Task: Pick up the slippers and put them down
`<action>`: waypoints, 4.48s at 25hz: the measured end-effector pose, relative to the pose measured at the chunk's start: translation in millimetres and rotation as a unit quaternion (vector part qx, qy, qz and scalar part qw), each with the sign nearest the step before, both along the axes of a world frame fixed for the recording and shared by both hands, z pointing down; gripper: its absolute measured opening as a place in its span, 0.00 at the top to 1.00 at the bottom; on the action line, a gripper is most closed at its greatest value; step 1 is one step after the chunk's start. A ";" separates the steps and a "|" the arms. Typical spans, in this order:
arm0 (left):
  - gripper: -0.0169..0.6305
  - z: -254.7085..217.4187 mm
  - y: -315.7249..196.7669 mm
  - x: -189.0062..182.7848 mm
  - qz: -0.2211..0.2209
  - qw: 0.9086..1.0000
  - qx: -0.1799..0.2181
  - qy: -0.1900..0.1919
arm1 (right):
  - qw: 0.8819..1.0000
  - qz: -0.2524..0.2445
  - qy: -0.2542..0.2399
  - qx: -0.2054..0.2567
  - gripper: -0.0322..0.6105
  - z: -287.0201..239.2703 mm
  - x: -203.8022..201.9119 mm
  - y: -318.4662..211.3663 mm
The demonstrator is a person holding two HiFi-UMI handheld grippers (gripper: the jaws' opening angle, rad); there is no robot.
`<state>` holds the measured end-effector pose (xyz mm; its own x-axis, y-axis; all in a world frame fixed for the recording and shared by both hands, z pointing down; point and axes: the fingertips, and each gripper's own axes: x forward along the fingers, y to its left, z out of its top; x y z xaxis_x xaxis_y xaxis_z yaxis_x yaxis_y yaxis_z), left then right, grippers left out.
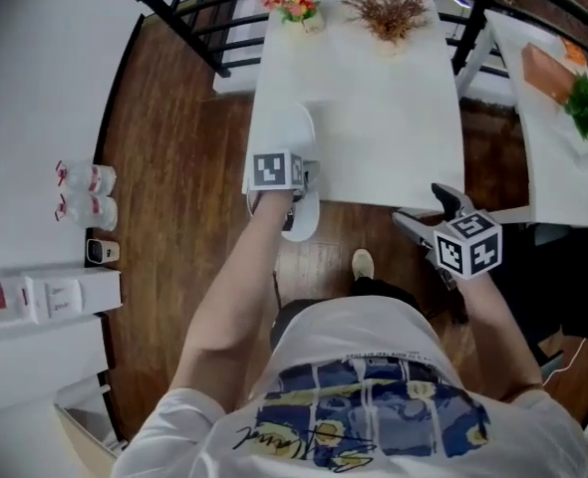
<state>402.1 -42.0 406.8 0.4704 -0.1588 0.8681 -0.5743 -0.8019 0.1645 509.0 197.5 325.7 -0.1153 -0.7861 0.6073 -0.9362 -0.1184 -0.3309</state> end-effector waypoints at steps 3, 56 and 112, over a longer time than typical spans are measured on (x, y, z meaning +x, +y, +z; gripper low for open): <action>0.29 -21.2 -9.0 -56.5 -0.026 0.999 0.011 0.014 | 0.999 -0.047 0.007 0.006 0.27 -3.4 -41.7 -28.2; 0.32 888.6 -157.0 -628.1 -0.410 0.893 -0.173 -0.071 | 0.901 -0.395 0.086 -0.158 0.29 690.8 -522.2 -342.7; 0.33 -99.3 220.8 -278.8 0.016 0.994 0.013 0.107 | 0.996 0.011 0.094 0.002 0.25 -50.5 -169.4 160.9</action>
